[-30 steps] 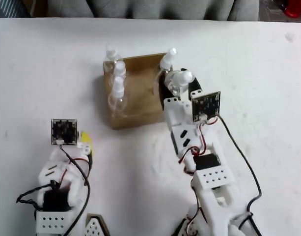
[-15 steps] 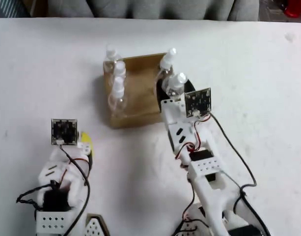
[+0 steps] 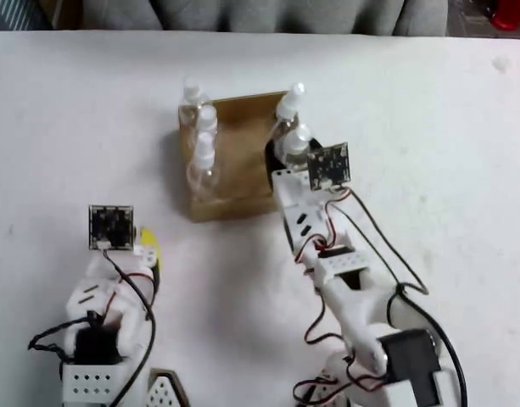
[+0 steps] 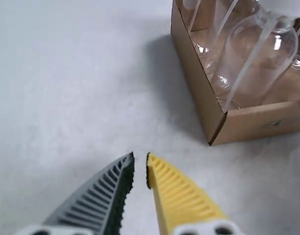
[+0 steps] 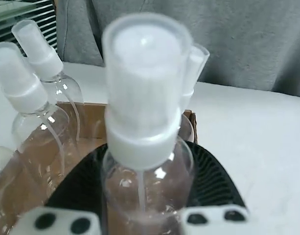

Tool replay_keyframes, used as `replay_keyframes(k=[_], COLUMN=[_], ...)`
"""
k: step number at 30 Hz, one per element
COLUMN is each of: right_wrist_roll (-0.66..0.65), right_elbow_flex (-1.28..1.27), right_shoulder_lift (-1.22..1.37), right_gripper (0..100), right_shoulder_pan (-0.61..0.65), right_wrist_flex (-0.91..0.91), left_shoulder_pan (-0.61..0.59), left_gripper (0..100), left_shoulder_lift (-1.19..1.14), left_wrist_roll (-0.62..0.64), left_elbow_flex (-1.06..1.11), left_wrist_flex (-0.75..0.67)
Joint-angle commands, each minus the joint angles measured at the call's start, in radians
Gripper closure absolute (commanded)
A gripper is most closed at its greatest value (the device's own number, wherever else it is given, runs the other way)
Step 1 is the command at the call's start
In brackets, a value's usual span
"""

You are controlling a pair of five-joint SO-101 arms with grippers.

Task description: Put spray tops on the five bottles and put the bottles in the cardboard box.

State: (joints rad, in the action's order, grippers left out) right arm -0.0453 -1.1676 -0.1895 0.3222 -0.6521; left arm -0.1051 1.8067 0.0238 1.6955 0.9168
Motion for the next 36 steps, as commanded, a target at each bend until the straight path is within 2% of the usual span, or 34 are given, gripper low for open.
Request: replay_keyframes(k=[1,19,36], right_wrist_roll=[-0.002,-0.002,-0.002], right_elbow_flex=[0.064,0.124,0.124], right_shoulder_lift=[0.025,0.199,0.214], right_gripper=[98.1,98.1,98.0], right_shoulder_pan=[-0.012,-0.010,-0.002], right_wrist_flex=[-0.024,-0.025,-0.025], left_shoulder_pan=[-0.001,-0.001,-0.001], left_gripper=[95,95,95], left_shoulder_lift=[0.024,0.024,0.024], left_wrist_roll=[-0.012,-0.012,-0.012], left_elbow_flex=[-0.002,-0.002,-0.002], left_wrist_flex=[-0.002,-0.003,-0.002])
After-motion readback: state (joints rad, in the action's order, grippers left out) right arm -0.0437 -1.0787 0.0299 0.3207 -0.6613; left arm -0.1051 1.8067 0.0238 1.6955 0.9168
